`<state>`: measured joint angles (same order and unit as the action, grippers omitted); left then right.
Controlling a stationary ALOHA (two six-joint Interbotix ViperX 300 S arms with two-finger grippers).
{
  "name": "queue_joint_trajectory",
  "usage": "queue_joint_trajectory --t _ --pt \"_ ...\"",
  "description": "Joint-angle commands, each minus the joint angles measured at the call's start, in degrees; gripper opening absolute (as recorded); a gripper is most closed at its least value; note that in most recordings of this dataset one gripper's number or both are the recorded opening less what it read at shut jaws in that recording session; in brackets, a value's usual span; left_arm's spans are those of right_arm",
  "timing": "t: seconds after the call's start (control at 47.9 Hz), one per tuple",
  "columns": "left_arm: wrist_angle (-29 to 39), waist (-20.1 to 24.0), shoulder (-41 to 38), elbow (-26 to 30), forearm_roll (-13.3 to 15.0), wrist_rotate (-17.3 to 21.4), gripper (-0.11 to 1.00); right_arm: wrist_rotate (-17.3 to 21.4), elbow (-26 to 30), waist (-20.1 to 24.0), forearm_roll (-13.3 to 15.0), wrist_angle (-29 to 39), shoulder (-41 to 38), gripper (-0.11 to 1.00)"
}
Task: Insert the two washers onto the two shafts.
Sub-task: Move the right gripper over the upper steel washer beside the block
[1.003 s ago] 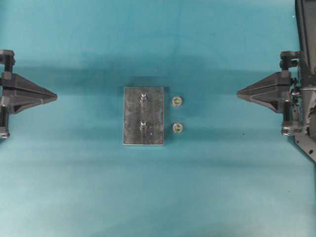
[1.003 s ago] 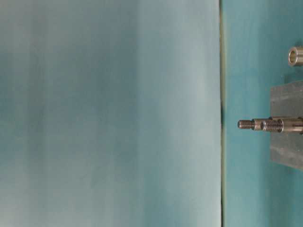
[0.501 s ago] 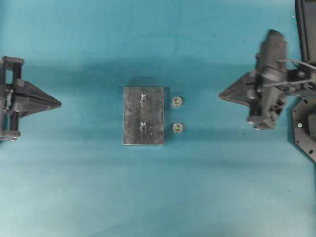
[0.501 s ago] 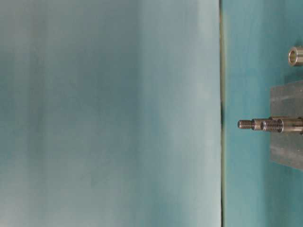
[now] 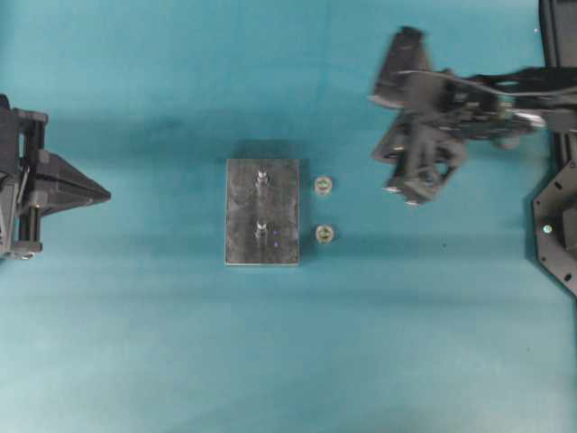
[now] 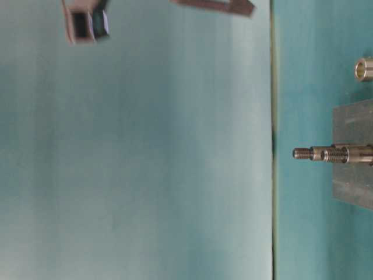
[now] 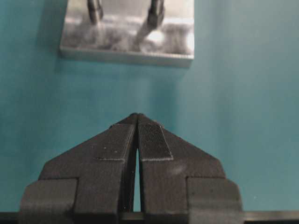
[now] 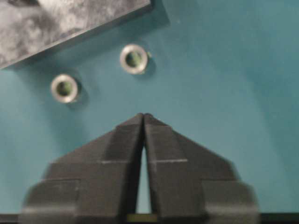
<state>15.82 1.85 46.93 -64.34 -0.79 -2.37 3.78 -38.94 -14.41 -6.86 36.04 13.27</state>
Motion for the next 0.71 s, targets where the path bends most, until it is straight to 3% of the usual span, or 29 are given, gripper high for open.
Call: queue_joint_trajectory --t 0.0,0.209,0.272,0.439,0.689 --pt "-0.09 0.0 -0.35 1.85 -0.18 -0.09 0.0 -2.29 4.48 -0.09 -0.09 2.64 -3.25 0.21" --pt "-0.09 0.0 -0.44 1.93 -0.18 -0.26 0.0 -10.02 10.81 0.97 -0.18 5.89 -12.66 0.79" --pt "-0.09 0.0 -0.35 2.2 -0.09 -0.35 0.0 -11.51 12.22 1.05 -0.09 5.8 -14.68 0.91" --pt "-0.09 0.09 -0.53 2.81 -0.18 -0.35 0.0 -14.06 14.15 1.05 -0.18 6.06 -18.98 0.83" --pt "-0.09 0.0 -0.53 2.81 -0.09 -0.35 0.0 -17.75 14.41 1.93 -0.18 5.71 -21.62 0.83"
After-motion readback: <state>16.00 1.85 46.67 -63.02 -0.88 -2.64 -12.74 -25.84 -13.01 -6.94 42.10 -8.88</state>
